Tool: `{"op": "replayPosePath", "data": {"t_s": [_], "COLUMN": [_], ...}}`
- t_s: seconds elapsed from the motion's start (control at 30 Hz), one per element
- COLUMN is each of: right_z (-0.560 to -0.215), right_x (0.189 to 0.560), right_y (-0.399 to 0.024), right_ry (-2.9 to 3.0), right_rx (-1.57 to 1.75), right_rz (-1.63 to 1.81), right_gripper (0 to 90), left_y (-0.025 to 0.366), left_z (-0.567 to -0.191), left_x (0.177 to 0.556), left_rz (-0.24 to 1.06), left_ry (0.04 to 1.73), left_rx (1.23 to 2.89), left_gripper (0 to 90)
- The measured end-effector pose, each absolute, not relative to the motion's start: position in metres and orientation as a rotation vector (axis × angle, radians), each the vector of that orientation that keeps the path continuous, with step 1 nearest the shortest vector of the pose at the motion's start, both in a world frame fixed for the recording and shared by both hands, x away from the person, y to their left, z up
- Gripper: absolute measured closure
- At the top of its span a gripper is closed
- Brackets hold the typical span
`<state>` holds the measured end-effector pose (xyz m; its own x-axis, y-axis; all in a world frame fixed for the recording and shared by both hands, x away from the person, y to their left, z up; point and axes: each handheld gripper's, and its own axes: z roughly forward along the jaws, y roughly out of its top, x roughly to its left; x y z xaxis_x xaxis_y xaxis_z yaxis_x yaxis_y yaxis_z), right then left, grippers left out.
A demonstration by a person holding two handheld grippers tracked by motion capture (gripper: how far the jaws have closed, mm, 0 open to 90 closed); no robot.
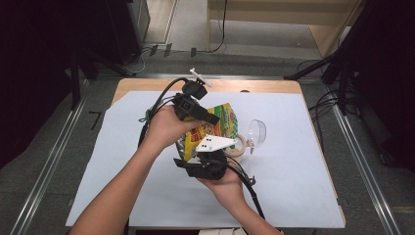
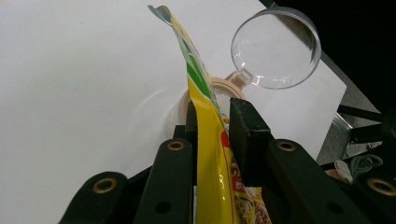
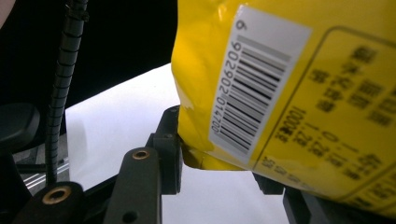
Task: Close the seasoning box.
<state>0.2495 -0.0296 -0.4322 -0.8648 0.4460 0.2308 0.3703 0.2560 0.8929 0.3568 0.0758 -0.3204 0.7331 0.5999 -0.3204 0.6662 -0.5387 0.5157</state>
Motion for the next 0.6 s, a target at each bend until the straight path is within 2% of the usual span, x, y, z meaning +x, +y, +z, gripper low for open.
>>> {"op": "replayPosePath", "data": {"t_s": [0.47, 0.6], "right_z": [-0.4322, -0.4341], "right_x": [0.2499, 0.2532], "right_y": [-0.0298, -0.0298], "right_ry": [2.432, 2.452], "right_rx": [0.811, 0.848], "right_rz": [1.713, 1.743], "right_gripper": [61.6, 64.7], "left_y": [0.0729, 0.0696], "left_z": [-0.3175, -0.3148], "left_x": [0.3566, 0.354], "left_rz": [-0.146, -0.143], "left_ry": [0.957, 0.936], "left_rx": [2.313, 2.32], "left_gripper": [79.0, 79.2]}}
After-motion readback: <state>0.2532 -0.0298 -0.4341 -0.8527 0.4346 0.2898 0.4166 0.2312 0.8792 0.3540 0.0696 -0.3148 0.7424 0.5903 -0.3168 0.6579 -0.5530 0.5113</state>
